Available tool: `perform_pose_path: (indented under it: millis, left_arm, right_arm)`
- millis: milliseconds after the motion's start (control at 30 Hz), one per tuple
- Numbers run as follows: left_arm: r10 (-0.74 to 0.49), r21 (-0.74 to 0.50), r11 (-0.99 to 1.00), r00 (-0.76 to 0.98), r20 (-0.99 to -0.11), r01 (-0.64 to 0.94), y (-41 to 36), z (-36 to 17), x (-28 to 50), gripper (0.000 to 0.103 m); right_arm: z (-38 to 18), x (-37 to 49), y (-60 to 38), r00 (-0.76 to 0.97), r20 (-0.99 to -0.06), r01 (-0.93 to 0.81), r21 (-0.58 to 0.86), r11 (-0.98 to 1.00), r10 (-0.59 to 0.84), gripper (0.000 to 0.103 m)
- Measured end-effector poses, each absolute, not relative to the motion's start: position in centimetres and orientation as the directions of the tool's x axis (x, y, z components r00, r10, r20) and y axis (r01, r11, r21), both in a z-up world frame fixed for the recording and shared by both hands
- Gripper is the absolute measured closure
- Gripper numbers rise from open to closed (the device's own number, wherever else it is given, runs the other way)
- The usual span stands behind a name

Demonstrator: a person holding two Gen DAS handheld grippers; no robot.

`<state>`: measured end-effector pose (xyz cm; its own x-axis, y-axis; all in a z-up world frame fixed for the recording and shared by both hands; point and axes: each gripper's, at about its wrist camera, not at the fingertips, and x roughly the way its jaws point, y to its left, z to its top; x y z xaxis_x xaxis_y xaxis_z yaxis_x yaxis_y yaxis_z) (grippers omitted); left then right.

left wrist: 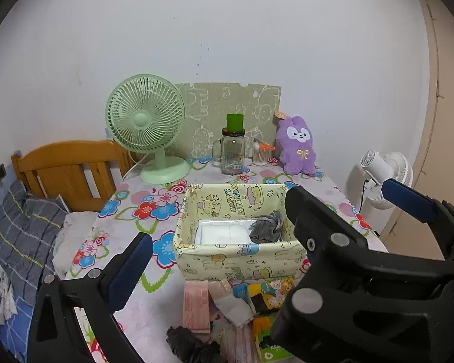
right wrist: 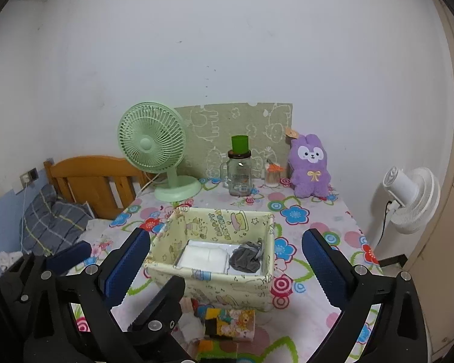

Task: Organize soft objects
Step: 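Open both grippers and withdraw them from the basket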

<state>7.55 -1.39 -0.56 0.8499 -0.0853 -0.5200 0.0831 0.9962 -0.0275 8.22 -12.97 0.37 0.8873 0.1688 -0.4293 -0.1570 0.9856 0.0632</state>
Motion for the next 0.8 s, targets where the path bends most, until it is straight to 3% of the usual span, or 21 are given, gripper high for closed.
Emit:
perform_pose_path:
  millis: [533,800]
  left_arm:
    - [-0.08,-0.022,0.997,0.86,-0.504,0.08,-1.9,-1.5,3.6,0.0]
    - [-0.087,-0.02,0.996,0.854,-0.514,0.089,-2.1,-3.6,2.8,0.0]
  right_arm:
    - [-0.4,3.8,-13.7,0.909,-0.385,-0.147,0.063,0.987,0.16,0.001]
    - [-2.5,2.9,-13.8,0.896,-0.424,-0.122,0.057,0.991,0.135,0.001]
